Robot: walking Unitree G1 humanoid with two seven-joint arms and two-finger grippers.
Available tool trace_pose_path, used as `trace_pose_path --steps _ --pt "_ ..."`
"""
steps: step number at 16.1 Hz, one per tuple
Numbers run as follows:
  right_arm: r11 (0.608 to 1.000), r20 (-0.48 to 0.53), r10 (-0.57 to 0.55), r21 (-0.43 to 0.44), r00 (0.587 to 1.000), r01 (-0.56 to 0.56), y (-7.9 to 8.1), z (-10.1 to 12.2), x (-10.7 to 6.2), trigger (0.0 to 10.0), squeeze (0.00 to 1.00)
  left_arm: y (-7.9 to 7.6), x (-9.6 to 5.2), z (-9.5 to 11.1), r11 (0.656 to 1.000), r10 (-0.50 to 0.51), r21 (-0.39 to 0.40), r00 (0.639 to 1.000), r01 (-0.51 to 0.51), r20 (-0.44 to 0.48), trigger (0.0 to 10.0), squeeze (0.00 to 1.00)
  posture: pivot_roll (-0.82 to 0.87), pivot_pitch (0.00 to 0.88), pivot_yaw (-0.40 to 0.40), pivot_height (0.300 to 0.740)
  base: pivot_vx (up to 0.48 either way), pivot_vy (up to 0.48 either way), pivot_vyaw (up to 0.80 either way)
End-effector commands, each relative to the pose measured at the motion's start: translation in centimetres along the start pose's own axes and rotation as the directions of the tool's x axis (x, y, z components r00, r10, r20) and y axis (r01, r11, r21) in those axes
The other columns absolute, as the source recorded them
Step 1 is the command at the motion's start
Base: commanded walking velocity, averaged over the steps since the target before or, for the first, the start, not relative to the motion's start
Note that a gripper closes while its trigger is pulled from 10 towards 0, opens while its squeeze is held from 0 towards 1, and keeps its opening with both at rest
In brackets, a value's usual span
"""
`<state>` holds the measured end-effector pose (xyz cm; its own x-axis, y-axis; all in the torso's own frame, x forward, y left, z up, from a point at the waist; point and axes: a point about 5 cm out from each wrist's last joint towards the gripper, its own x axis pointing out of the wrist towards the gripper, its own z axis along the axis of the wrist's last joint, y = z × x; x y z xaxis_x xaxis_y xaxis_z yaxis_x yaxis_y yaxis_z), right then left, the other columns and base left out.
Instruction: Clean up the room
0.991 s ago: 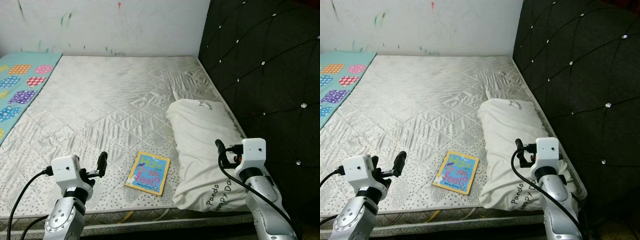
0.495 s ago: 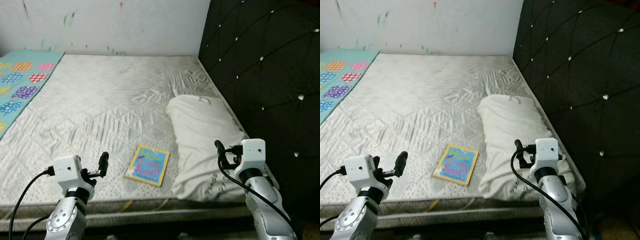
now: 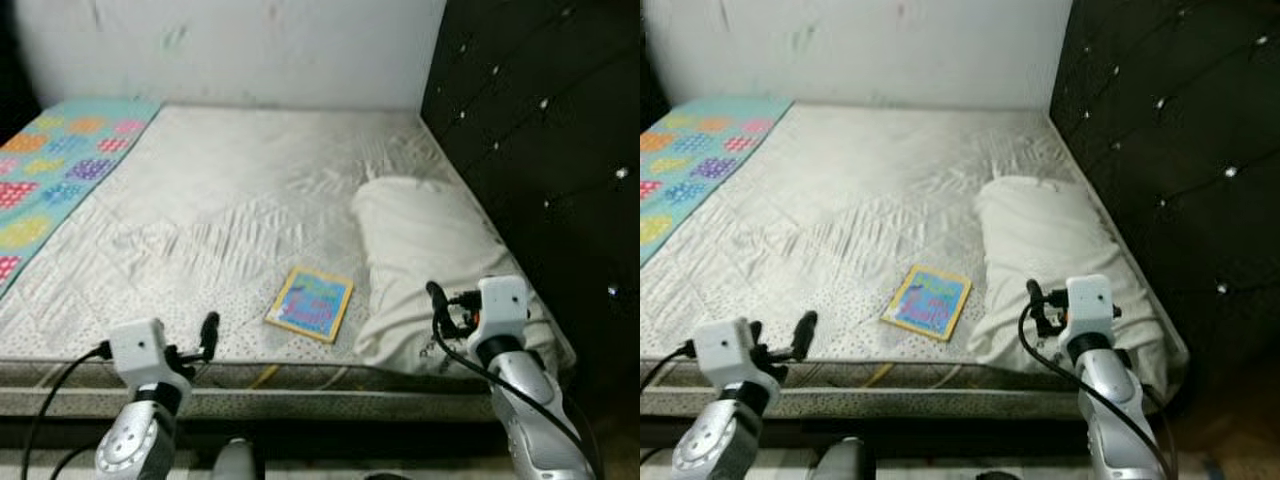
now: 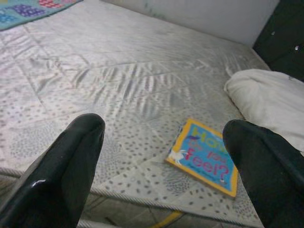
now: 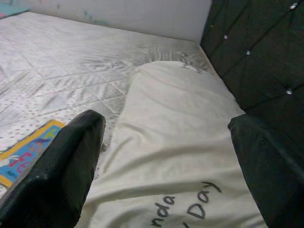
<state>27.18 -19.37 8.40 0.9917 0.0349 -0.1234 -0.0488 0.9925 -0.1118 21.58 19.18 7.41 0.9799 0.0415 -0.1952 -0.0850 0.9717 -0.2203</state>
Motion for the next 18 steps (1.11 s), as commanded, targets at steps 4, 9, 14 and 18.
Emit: trace_pose_path --steps 4,9,14,18 --pt "1.000 0.021 0.003 -0.006 1.000 -0.003 -0.03 0.54 0.25 10.0 0.00 -0.16 0.33 0.64 1.000 -0.005 0.013 1.000 0.005 0.020 10.0 0.00 -0.07 0.000 -0.043 0.673 0.000 0.000 0.00" --pt "1.000 0.022 0.008 -0.008 1.000 -0.008 0.00 0.59 0.28 10.0 0.00 -0.21 0.36 0.57 1.000 -0.004 0.011 1.000 0.004 0.018 10.0 0.00 -0.07 0.000 -0.047 0.673 0.000 0.000 0.00" --pt "1.000 0.030 0.015 0.000 0.999 -0.015 0.12 0.60 0.30 10.0 0.00 -0.09 0.45 0.34 1.000 0.003 0.013 1.000 -0.003 0.012 10.0 0.00 -0.07 0.000 -0.047 0.673 0.000 0.000 0.00" --pt "1.000 0.024 0.019 -0.015 1.000 -0.019 0.27 0.50 0.22 10.0 0.00 -0.14 0.45 0.34 1.000 0.002 0.015 1.000 -0.002 0.011 10.0 0.00 -0.07 0.000 -0.046 0.643 0.000 0.000 0.00"
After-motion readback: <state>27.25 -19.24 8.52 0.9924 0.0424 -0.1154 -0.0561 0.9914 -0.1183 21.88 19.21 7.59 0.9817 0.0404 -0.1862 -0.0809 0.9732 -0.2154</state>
